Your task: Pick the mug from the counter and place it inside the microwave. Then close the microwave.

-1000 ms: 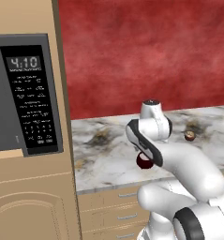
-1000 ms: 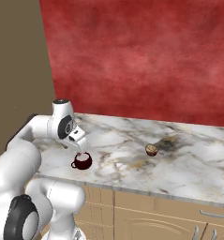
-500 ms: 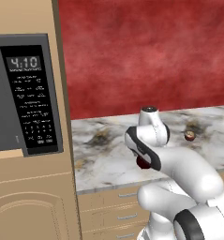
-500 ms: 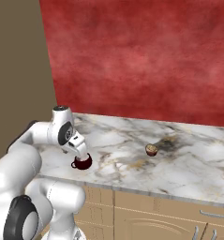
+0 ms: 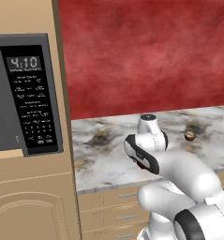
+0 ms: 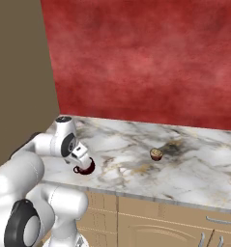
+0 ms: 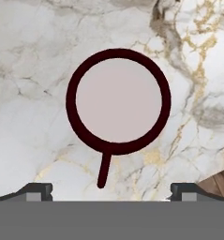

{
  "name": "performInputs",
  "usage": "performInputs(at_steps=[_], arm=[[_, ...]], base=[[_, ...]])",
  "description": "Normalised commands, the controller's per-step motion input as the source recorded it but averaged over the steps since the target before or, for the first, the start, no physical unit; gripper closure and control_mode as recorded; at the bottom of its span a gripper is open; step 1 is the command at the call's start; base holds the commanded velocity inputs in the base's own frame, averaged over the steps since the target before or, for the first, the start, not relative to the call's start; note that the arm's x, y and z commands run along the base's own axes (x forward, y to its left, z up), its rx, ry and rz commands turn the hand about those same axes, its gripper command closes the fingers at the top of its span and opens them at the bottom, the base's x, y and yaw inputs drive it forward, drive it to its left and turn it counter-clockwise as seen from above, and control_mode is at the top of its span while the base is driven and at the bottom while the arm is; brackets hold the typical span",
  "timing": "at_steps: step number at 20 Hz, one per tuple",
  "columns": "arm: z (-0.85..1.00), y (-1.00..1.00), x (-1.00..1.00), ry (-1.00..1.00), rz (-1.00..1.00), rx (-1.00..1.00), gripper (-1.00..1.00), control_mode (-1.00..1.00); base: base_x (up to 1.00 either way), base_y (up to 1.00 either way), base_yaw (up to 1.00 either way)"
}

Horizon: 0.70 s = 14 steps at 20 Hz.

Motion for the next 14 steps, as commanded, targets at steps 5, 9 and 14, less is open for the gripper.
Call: performInputs(at_steps=[5, 9, 14], arm=[[-0.15, 0.0, 0.0, 0.0, -0.01, 0.0, -1.0, -1.0], [-0.03, 0.0, 0.02, 0.0, -0.03, 0.0, -1.0, -1.0], [0.0, 0.0, 0.03, 0.0, -0.03, 0.0, -1.0, -1.0]], base=[[0.0, 0.0, 0.0], [0.0, 0.0, 0.0], [0.0, 0.0, 0.0]])
